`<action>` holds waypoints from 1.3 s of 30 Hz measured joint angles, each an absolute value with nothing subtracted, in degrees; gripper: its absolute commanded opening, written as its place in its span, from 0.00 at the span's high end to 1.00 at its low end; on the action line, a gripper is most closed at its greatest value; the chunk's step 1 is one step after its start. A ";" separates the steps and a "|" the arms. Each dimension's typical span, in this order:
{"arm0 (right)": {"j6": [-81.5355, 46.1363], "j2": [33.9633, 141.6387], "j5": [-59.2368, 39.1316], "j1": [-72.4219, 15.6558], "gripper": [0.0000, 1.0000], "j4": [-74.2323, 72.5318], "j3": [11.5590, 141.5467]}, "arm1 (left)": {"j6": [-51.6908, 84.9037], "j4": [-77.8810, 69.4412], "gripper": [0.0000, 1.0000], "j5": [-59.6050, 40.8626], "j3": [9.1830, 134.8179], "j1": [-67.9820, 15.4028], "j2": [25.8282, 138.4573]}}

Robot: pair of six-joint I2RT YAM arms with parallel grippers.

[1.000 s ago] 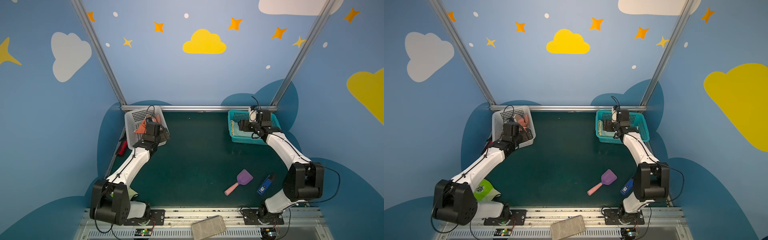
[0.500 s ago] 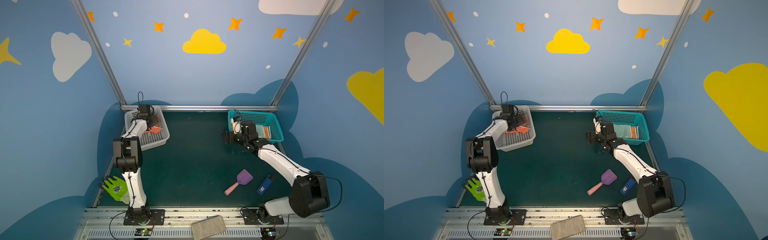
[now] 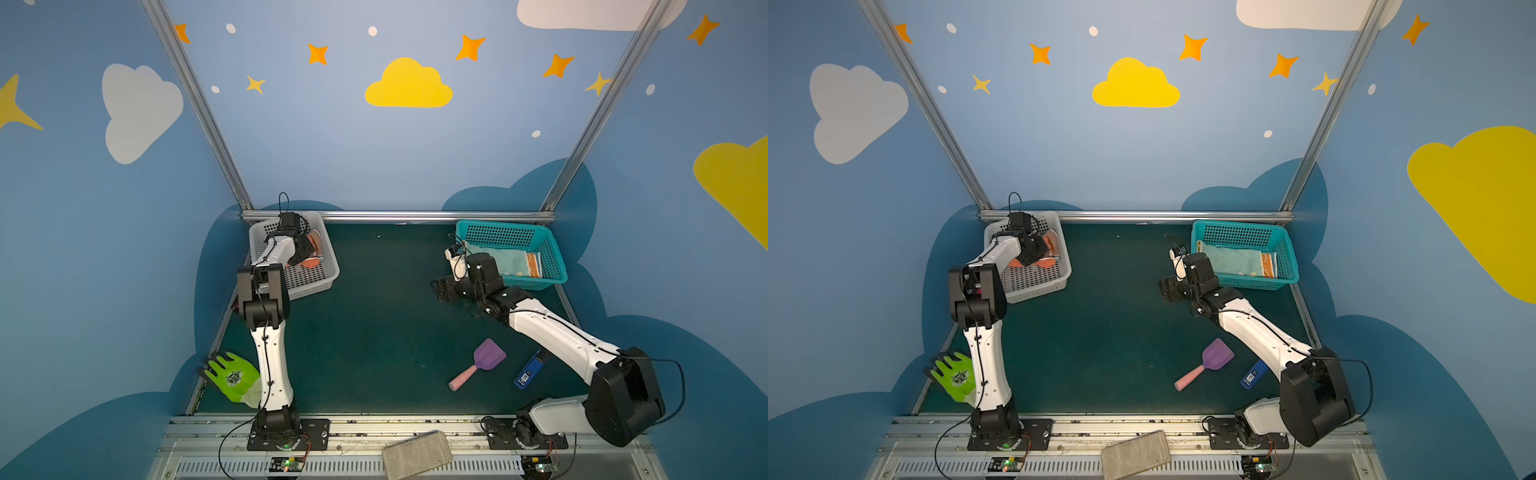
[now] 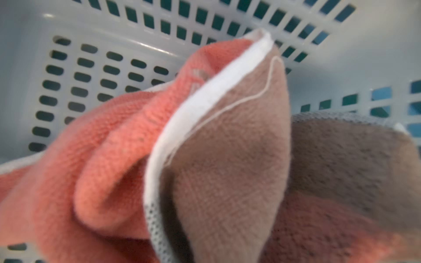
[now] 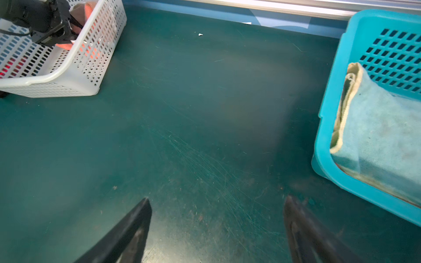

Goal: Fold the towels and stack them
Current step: 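Grasp the pink towel in the white basket with the left gripper while the right withdraws, then lift the pink towel from the white basket with the left gripper onto the table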

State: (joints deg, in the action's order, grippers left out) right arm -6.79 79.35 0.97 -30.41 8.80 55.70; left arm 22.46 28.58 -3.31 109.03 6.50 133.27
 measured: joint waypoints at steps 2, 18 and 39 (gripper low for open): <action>-6.81 79.40 1.06 -30.44 0.13 8.86 55.72 | 22.04 28.49 0.96 -4.34 108.84 6.57 132.97; -10.76 83.24 5.37 -30.48 0.13 18.61 61.91 | 13.61 21.52 0.96 -7.53 95.46 -3.44 103.24; -10.63 79.66 4.89 -30.48 0.13 19.33 58.24 | 14.44 19.00 0.96 -16.51 79.48 -27.38 96.73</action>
State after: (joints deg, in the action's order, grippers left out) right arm -10.63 79.66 4.89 -30.48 19.33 58.24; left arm 14.44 19.00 -16.51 79.48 -27.38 96.73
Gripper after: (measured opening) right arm 0.869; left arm 0.072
